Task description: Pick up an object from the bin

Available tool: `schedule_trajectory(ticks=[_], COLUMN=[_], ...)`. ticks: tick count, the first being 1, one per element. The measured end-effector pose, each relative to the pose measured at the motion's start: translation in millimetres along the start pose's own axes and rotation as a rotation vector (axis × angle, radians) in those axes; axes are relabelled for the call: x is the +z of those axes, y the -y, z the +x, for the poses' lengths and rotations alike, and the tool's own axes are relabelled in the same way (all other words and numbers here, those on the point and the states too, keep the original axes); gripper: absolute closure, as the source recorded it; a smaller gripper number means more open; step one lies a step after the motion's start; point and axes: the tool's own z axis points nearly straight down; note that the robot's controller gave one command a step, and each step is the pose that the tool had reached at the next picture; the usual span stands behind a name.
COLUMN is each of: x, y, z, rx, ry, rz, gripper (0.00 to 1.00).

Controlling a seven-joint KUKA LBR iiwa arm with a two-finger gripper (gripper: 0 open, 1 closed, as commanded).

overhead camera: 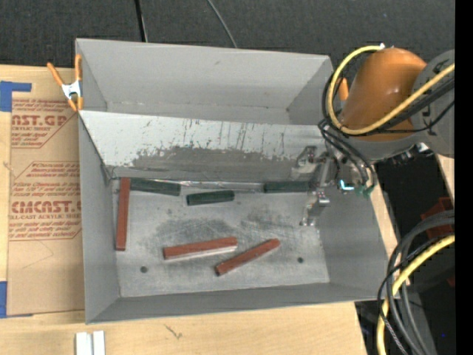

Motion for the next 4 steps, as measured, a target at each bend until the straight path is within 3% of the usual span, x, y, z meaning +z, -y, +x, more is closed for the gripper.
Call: schedule_trajectory(ticks=[1,2,3,4], x=[-4,47,106,109], y=[0,-3,-11,-11], z=[-1.8,40.2,-6.2,-5.1], rx=[-0.001,0.0,-0.056,-0.056], ry=[0.008,0.013,0.013,0.013], rz=[0.001,0.002,0.002,0.002], gripper=[0.0,0.0,1.0,0.0])
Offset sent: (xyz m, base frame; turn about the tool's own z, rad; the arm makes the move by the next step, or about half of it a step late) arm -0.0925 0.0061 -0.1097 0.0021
